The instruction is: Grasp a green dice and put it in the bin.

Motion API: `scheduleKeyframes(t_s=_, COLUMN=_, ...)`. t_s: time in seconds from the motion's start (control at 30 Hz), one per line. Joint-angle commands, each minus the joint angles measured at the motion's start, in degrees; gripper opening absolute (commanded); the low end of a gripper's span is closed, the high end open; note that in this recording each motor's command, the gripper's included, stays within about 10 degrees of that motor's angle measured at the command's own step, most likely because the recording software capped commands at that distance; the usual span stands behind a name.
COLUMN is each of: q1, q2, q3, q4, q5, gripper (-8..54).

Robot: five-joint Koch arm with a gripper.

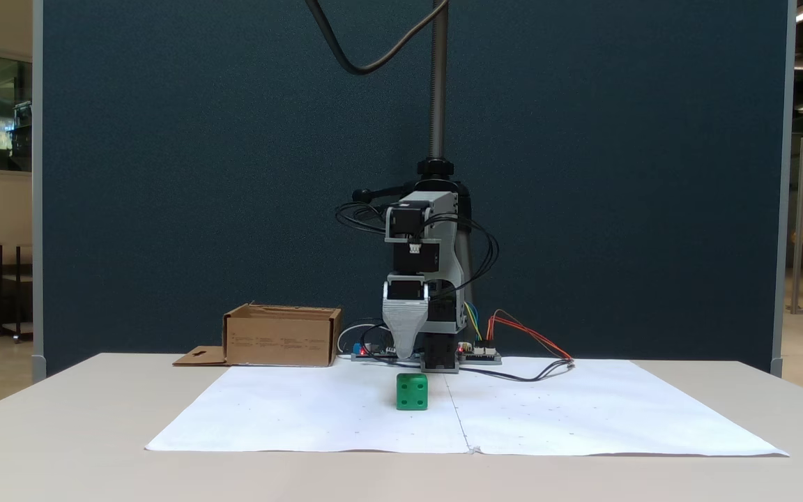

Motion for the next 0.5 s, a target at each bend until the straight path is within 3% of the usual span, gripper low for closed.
scheduleKeyframes(t_s=0.0, q1=-0.18, q2=1.05, q3=-0.53, q4=-1.32, q5=0.35, gripper=43.4)
scheduleKeyframes(t_s=0.47, q1=-1.05, q2=-1.58, q3=3.34, q4=-7.38, q5=1.85, gripper=43.3)
